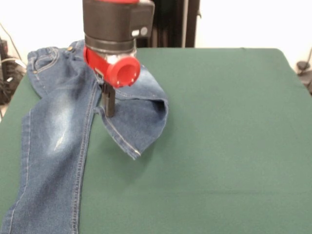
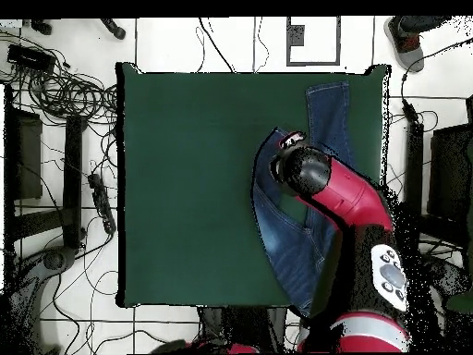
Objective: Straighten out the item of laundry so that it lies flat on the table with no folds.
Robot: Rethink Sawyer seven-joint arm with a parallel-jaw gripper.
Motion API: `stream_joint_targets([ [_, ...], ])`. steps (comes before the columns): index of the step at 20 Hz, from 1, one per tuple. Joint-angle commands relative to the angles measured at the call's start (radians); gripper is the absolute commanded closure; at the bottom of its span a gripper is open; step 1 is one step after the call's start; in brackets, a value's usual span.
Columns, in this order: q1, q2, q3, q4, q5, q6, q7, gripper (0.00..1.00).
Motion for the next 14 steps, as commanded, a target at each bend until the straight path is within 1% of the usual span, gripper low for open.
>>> stream_joint_targets([
  [1,0.043,0.248,0.162,-0.117,0.091,-0.150,0.206,1.00],
  [3,0.072,0.265,0.152,-0.128,0.125,-0.146,0.241,1.00],
  [7,0.147,0.293,0.080,-0.162,0.197,-0.090,0.307,1.00],
  [10,0.197,0.309,0.047,-0.166,0.258,-0.081,0.348,1.00],
  [14,0.295,0.331,-0.026,-0.186,0.355,-0.035,0.436,1.00],
])
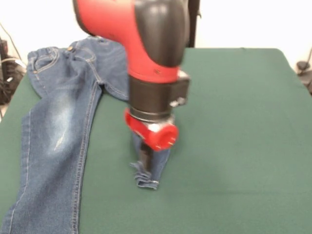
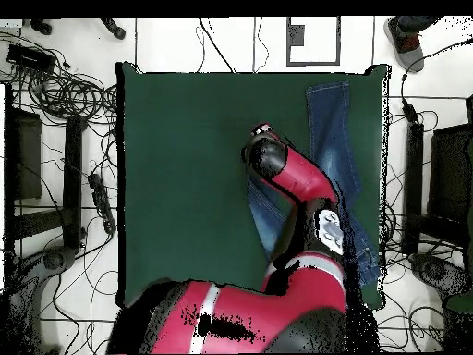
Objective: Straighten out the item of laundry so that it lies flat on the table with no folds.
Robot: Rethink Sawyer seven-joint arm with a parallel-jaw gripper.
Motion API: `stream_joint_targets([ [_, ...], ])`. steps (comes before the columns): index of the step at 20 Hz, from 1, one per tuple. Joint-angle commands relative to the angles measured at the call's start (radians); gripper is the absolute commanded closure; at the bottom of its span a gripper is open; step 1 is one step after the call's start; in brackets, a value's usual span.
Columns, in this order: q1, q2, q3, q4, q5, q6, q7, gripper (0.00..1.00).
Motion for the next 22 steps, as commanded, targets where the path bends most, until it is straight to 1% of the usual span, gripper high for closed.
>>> stream_joint_targets([
  [1,0.194,0.069,-0.022,-0.038,0.189,0.088,0.436,1.00],
  [4,0.240,0.038,-0.044,-0.024,0.226,0.131,0.478,1.00],
  [6,0.245,0.003,-0.025,0.005,0.239,0.130,0.474,1.00],
  [9,0.240,-0.037,0.001,0.035,0.244,0.130,0.464,1.00],
  [14,0.245,-0.073,-0.013,0.042,0.235,0.166,0.488,1.00],
  [22,0.205,-0.208,0.031,0.134,0.232,0.203,0.457,1.00],
])
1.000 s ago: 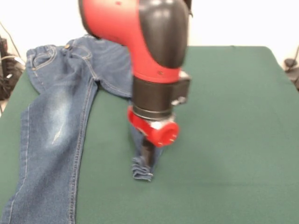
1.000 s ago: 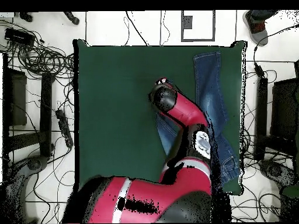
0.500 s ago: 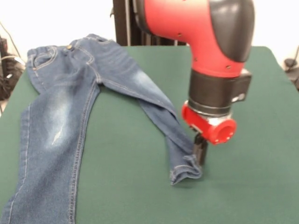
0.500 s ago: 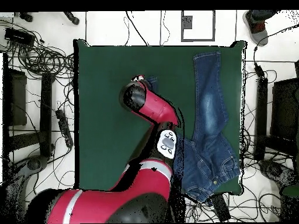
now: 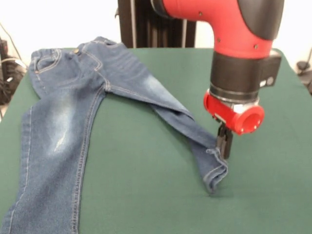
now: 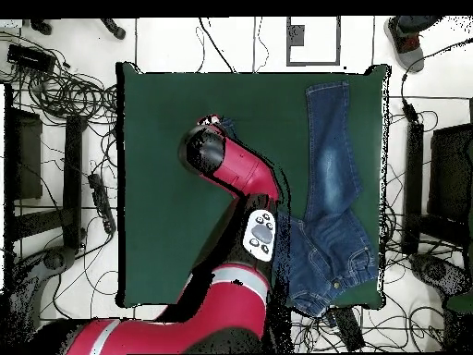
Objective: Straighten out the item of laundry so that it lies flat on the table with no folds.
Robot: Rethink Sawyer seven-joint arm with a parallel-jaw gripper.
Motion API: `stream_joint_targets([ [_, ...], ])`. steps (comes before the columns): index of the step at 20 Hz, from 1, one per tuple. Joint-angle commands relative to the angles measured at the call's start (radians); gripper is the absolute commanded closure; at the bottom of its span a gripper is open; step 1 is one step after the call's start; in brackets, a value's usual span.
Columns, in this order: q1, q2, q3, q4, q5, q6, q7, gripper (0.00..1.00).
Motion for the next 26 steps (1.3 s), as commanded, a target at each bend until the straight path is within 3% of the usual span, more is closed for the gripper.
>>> stream_joint_targets([
  [1,-0.016,-0.148,0.106,0.117,0.073,0.127,0.239,1.00],
  [5,-0.021,-0.183,0.098,0.128,0.069,0.153,0.242,1.00],
  [11,0.043,-0.233,0.028,0.196,0.047,0.193,0.299,1.00],
  [19,-0.001,-0.282,0.229,0.417,0.085,-0.088,0.221,1.00],
  [26,0.057,-0.170,0.199,0.357,0.075,-0.181,0.276,1.00],
])
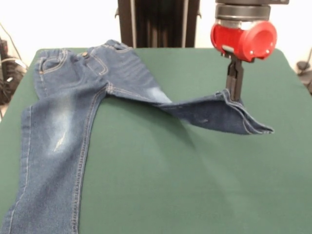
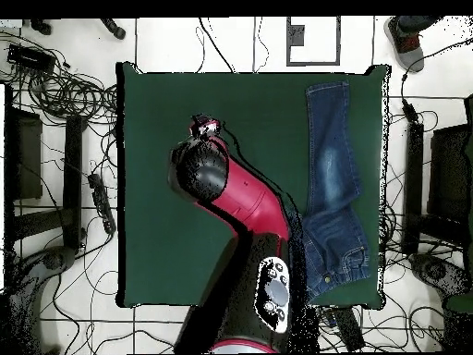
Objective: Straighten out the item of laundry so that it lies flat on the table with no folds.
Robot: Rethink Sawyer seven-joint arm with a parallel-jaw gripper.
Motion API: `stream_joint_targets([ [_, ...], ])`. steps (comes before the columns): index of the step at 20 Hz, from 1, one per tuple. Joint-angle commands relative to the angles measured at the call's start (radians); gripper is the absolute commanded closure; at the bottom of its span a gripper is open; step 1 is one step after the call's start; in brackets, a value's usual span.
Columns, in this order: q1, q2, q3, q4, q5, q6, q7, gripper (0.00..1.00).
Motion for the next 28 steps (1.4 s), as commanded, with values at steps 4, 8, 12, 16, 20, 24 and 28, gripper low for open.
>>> stream_joint_targets([
  [4,0.101,0.153,0.091,0.041,0.067,-0.054,0.264,1.00],
  [8,0.135,0.180,0.027,-0.002,0.074,-0.009,0.275,1.00],
  [12,0.137,0.186,-0.002,-0.024,0.067,0.020,0.259,0.00],
  [16,0.125,0.198,-0.040,-0.053,0.044,0.045,0.228,0.00],
  [20,0.068,0.199,-0.073,-0.093,-0.008,0.109,0.156,0.00],
  [24,-0.016,0.185,-0.094,-0.133,-0.069,0.172,0.067,0.00],
  [28,-0.089,0.179,-0.169,-0.205,-0.150,0.258,0.015,0.00],
])
